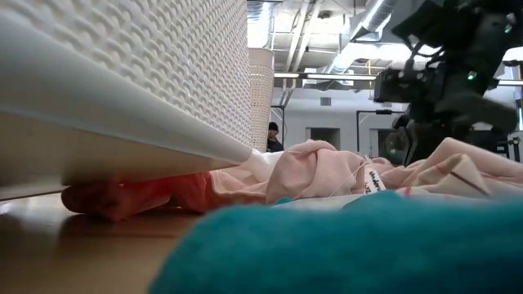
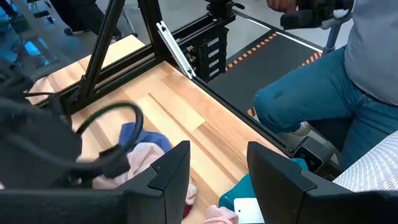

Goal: Sort clothes
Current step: Put the pink underwear into the bottom white laundry bin

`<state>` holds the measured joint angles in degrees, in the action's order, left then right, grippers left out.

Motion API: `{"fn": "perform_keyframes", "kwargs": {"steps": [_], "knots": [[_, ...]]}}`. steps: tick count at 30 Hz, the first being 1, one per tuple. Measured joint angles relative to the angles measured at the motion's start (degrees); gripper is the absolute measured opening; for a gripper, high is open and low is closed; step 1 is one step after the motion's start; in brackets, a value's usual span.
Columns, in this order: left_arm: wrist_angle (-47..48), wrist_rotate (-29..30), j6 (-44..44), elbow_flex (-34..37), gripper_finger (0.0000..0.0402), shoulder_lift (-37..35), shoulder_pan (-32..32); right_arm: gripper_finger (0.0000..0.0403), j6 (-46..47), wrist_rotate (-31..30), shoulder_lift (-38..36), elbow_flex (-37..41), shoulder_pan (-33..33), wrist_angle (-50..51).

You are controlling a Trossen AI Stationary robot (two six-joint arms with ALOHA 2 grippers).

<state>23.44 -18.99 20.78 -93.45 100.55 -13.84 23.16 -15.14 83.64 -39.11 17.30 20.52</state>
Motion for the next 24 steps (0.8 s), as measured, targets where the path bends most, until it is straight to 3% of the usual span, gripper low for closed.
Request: {"fn": "perform_keyframes", "kwargs": {"steps": [24], "knots": [[-0.1, 2.5, 1.1, 0.0, 0.0155, 0.0, 0.0, 0.0000, -3.7, -12.7, -21.8, 0.0, 12.4, -4.0]]}}
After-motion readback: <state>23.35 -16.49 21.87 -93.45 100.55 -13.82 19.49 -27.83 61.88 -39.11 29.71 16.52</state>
